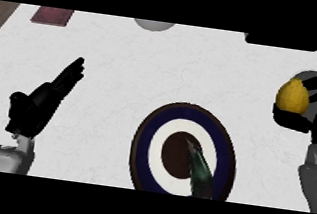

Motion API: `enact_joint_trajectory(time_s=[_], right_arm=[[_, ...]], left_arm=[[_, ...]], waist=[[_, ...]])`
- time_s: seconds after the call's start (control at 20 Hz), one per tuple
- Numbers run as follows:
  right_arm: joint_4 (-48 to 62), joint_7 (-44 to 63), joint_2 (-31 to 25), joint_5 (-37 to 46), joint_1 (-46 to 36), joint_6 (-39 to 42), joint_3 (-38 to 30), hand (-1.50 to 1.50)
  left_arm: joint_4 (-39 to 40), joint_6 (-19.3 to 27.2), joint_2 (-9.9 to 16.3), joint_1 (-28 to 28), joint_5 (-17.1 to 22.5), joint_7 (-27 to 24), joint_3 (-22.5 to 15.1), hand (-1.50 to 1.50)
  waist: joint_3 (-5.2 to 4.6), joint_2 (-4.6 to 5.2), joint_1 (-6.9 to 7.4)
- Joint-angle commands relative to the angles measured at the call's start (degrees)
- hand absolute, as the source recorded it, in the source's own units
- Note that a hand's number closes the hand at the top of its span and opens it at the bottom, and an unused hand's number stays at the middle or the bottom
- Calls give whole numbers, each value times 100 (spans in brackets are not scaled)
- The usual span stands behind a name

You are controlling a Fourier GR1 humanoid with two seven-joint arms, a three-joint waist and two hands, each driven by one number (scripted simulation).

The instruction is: Pick the lemon from the plate and place it in the pan

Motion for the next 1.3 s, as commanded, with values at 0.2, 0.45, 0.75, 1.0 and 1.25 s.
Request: enact_joint_trajectory(time_s=[0.2, 0.45, 0.75, 1.0, 1.25], right_arm=[[2554, -1526, -580, -541, -949, -842, -1157, 150], [4246, -2827, -775, -891, -1450, -1417, -1571, 150], [5708, -4075, -1229, -1357, -1988, -1561, -2123, 150], [7055, -4880, -1345, -1456, -2443, -2009, -2441, 150], [7916, -3436, -1603, -1220, -2625, -1196, -2360, -150]], left_arm=[[555, 88, -159, -349, -239, -303, 32, 0], [71, 215, -338, -243, -403, 159, -194, 0], [445, -124, -147, -249, -173, -138, 148, 0], [26, -209, -154, -107, -119, -71, 114, 0], [220, -209, -264, -326, -149, -91, 21, 0]], waist=[[1, 36, 39], [5, 26, 74], [4, 32, 70], [13, 59, 169], [9, 119, 274]])
